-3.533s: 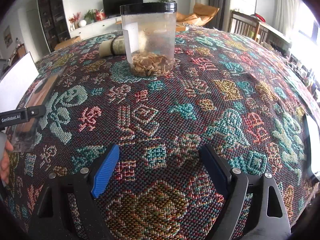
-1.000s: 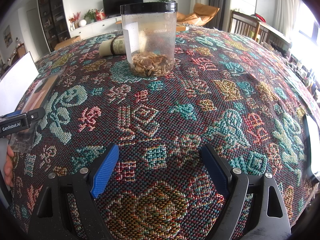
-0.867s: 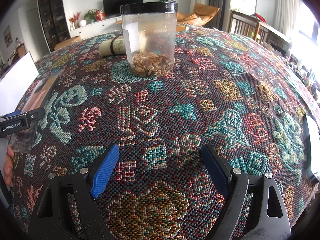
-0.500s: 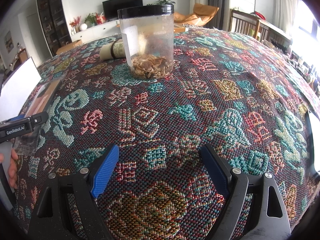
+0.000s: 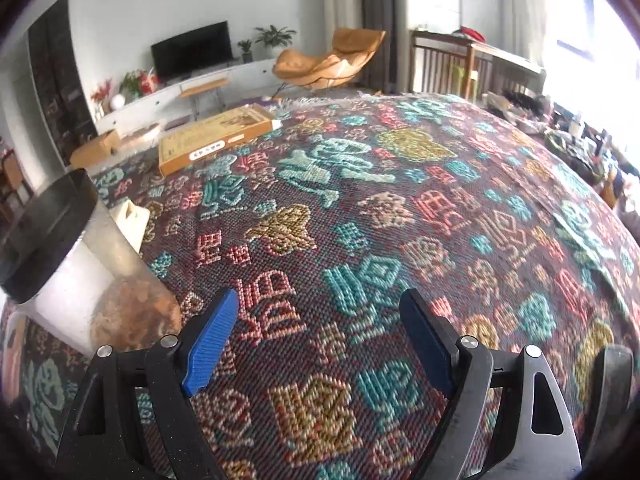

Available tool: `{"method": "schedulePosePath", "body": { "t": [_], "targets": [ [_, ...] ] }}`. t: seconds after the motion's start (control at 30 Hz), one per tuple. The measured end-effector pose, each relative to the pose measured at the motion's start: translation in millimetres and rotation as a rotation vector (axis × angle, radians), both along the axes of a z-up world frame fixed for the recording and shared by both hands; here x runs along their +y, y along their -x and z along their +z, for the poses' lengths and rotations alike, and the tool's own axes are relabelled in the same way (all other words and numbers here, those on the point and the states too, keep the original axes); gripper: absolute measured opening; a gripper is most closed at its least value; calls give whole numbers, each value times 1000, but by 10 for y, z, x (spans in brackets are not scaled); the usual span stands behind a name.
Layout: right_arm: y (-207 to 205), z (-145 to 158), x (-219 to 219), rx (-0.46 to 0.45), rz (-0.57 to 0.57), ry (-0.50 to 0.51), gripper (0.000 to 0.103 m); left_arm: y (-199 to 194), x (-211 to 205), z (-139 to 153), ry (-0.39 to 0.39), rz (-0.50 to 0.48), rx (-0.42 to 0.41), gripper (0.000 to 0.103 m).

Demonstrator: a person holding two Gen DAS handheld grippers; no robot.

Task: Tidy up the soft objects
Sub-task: 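Grasp the rolled beige cloth with the right gripper and lift it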

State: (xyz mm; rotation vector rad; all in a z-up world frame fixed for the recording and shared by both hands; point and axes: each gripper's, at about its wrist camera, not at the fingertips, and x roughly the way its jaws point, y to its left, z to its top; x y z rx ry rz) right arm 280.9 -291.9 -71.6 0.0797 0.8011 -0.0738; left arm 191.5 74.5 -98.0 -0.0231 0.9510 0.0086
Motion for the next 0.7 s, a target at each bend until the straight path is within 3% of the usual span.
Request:
{"method": "schedulePosePath", "body": {
  "t": [0.1,0.23,0.33,0.43,0.57,0.63,0.7],
  "targets": [
    [-116,-117,228,27,162,34,84,-1,0,-2,0,0,0,103],
    [40,-163,617,13,392,91,81,-2,2,-2,0,0,0,103],
    [159,-116,696,37,501,95,81,-1,0,-3,0,0,0,103],
    [114,56,551,115,476,147,82,1,2,-2,-1,0,0,103],
    [-141,756,339,137,346,121,84,-1,2,0,0,1,0,103],
    [-354,1130,417,168,312,52,84,-1,5,-1,2,1,-1,103],
    [-557,1359,734,236,343,44,84,2,11,4,5,2,-2,103]
  ]
}}
